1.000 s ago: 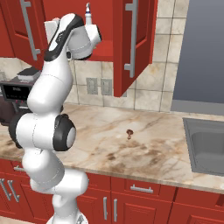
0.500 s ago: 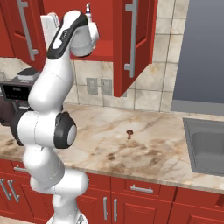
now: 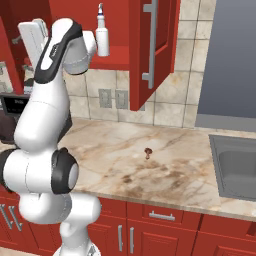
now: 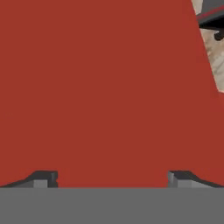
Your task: Pick the spray and sponge from the cabinet and place them on the counter.
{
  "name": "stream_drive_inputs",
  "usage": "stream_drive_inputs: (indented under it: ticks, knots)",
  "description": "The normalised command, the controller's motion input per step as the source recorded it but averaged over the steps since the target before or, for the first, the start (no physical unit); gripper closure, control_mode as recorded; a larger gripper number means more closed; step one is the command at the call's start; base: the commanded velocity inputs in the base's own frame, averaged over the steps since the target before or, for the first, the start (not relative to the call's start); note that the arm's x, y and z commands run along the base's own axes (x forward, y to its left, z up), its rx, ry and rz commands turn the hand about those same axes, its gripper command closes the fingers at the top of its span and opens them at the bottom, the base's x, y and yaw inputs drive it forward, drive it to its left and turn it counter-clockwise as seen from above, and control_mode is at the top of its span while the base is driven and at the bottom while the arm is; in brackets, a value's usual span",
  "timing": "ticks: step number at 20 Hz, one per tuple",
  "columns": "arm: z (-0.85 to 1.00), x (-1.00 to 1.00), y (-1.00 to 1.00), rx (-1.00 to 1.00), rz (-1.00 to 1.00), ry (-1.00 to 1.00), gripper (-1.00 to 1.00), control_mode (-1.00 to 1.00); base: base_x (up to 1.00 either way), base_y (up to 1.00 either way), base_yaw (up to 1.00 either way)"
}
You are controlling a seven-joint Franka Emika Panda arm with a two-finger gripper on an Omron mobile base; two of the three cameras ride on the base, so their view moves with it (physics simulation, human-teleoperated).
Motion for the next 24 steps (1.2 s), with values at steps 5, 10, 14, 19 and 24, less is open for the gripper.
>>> stream_drive_inputs:
  ticks: [5,10,14,19,24]
  knots:
    - [0.04,-0.87,0.54,0.0,0.0,-0.12,-1.0,-1.0,0.0,0.0,0.0]
    - [0.01,-0.55,0.6,0.0,0.0,-0.11,-1.0,-1.0,0.0,0.0,0.0]
    - [0.0,-0.01,0.68,0.0,-0.05,-0.06,-1.0,-1.0,0.0,0.0,0.0]
    - [-0.02,0.03,0.72,-0.01,-0.08,-0.03,-1.0,-1.0,0.0,0.0,0.0]
    - [0.0,0.0,0.76,-0.03,-0.06,0.0,-1.0,-1.0,0.0,0.0,0.0]
